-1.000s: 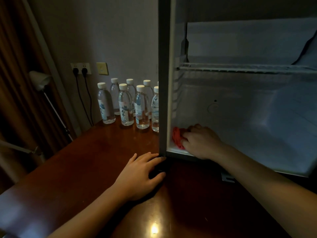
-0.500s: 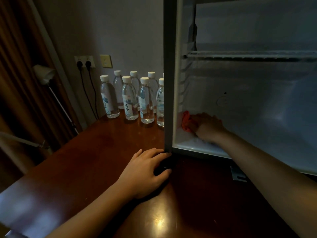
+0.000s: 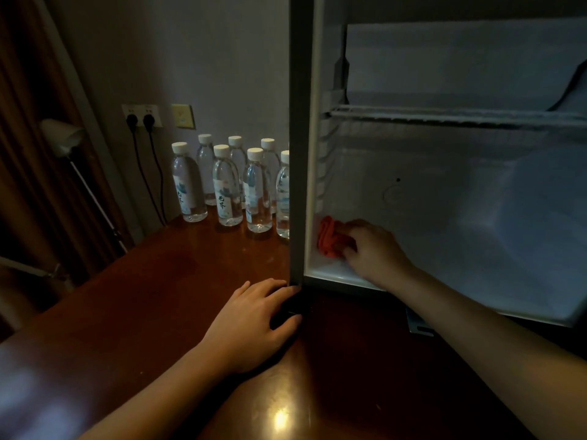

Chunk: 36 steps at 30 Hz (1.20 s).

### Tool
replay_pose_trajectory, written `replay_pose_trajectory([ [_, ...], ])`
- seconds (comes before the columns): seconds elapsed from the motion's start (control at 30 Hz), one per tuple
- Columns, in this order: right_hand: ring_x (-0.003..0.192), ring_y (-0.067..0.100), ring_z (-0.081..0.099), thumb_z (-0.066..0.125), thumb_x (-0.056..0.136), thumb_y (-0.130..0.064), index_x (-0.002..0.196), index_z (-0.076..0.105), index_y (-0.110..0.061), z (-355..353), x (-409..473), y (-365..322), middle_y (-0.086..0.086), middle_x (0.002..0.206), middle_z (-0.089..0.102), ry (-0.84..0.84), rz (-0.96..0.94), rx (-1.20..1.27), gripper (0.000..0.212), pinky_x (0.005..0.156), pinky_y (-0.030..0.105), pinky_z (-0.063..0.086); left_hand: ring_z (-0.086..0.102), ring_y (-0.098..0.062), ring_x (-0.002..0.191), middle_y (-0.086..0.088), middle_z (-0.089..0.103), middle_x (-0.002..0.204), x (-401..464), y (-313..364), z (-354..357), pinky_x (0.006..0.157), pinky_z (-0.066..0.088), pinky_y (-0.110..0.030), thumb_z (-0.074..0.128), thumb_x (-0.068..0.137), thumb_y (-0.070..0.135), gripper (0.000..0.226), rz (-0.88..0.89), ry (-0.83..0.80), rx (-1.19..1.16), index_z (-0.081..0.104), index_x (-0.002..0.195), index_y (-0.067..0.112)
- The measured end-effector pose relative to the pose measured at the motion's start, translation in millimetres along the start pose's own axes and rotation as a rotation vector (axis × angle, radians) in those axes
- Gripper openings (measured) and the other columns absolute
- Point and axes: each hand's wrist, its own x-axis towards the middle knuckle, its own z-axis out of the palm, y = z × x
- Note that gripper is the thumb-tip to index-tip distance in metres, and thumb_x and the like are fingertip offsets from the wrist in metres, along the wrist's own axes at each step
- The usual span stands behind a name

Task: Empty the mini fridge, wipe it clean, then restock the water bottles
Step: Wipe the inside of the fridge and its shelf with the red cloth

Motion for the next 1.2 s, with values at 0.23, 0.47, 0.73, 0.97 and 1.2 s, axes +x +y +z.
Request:
replay_pose_trajectory([
  [0.23, 0.116, 0.031, 0.06, 0.047, 0.099, -0.046, 0.124, 0.066, -0.033, -5, 49, 16, 0.004, 0.13, 0.064, -0.114, 0.122, -0.084, 0.034, 0.097, 0.037, 0.048, 0.021, 0.0, 0.144, 0.021, 0.028, 0.155, 5, -3, 1, 0.12, 0.005, -0.031, 0.036, 0.096, 0.066, 0.059, 0.015, 0.009, 0.012, 0.025, 0.151, 0.047],
  [0.47, 0.118, 0.035, 0.057, 0.046, 0.096, -0.048, 0.129, 0.061, -0.033, 8, 84, 33, 0.009, 0.132, 0.061, -0.126, 0.212, -0.161, 0.039, 0.097, 0.04, 0.048, 0.018, 0.001, 0.144, 0.023, 0.027, 0.156, 5, -4, 2, 0.119, 0.003, -0.03, 0.037, 0.096, 0.065, 0.059, 0.012, 0.011, 0.014, 0.026, 0.151, 0.047],
  [0.73, 0.123, 0.033, 0.054, 0.036, 0.099, -0.056, 0.14, 0.049, -0.037, 2, 69, 27, 0.008, 0.138, 0.056, -0.157, 0.235, -0.134, 0.047, 0.1, 0.041, 0.046, 0.029, 0.001, 0.138, 0.023, 0.034, 0.15, 2, 2, -3, 0.116, 0.02, -0.027, 0.041, 0.097, 0.062, 0.055, 0.042, 0.053, 0.005, 0.033, 0.148, 0.045],
  [0.97, 0.109, 0.03, 0.063, 0.051, 0.094, -0.038, 0.132, 0.058, -0.035, -11, 21, 6, 0.009, 0.126, 0.064, -0.146, 0.227, -0.101, 0.039, 0.089, 0.034, 0.051, 0.037, 0.001, 0.128, 0.017, 0.04, 0.143, 0, 12, -3, 0.097, 0.036, -0.014, 0.05, 0.097, 0.051, 0.05, 0.083, 0.121, -0.005, 0.043, 0.145, 0.038],
  [1.2, 0.108, 0.031, 0.062, 0.053, 0.095, -0.037, 0.129, 0.061, -0.03, -17, 2, 10, 0.009, 0.123, 0.066, -0.085, 0.15, -0.135, 0.036, 0.08, 0.031, 0.045, 0.043, -0.017, 0.131, 0.003, 0.044, 0.145, 13, 40, 11, 0.096, 0.047, -0.027, 0.047, 0.093, 0.045, 0.05, 0.204, 0.252, 0.133, 0.048, 0.141, 0.032],
])
